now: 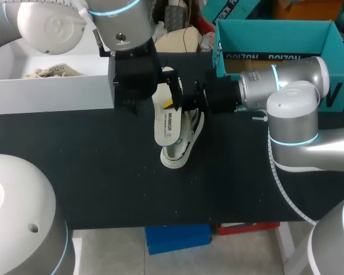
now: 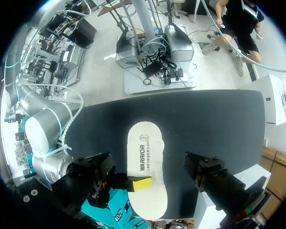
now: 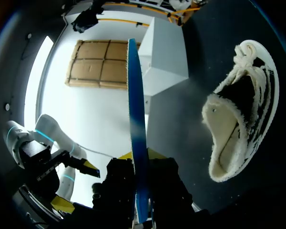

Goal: Take the shoe out of the shoebox, open the shoe tongue, remove and reinsert the insole, then place the shoe into the shoebox

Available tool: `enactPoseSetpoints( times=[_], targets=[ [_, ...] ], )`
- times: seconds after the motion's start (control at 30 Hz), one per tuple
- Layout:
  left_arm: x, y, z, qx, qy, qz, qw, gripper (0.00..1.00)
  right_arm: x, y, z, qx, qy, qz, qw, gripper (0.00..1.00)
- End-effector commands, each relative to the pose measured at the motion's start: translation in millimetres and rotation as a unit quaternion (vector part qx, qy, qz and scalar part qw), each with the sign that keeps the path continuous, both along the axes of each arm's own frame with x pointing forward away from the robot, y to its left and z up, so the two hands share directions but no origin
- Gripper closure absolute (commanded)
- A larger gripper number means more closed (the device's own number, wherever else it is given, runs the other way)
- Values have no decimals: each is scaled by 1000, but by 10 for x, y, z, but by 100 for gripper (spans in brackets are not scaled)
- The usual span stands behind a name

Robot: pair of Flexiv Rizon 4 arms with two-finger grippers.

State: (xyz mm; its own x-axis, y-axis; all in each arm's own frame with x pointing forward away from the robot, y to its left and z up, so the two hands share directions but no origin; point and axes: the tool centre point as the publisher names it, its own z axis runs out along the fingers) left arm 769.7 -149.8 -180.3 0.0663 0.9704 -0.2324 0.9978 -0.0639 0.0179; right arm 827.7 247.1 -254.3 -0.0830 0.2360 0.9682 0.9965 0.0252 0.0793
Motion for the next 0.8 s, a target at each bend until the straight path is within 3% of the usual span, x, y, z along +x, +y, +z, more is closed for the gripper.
enactPoseSetpoints(
  times=[0.03, 0.43, 0.8],
  targets=[
    [102, -29, 31, 7, 0, 1, 1000, 0, -1, 15, -7, 0, 0, -1, 1000, 100],
    [515, -19, 105, 12, -7, 7, 1000, 0, -1, 15, -7, 0, 0, -1, 1000, 100],
    [1033, 34, 97, 20, -10, 10, 1000, 0, -1, 15, -7, 0, 0, -1, 1000, 100]
  ],
)
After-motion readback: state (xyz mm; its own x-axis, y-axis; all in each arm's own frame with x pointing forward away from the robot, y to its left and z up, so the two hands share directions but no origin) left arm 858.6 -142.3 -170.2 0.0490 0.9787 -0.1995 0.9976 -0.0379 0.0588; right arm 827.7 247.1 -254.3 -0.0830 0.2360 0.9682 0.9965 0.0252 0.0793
